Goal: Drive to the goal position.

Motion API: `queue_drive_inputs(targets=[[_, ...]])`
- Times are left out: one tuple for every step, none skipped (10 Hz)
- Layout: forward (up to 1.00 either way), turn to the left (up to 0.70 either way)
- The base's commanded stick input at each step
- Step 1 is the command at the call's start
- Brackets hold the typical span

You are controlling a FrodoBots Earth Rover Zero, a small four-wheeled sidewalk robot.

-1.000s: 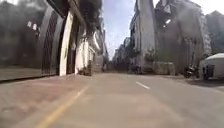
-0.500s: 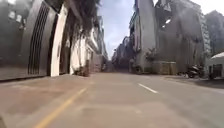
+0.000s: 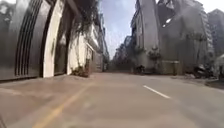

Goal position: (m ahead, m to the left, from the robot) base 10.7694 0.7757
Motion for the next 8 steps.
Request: queue_drive_inputs(targets=[[1.0,0.06],[1.0,0.06],[1.0,0.06],[1.0,0.06],[1.0,0.06],[1.0,0.06],[1.0,0.06],[1.0,0.06]])
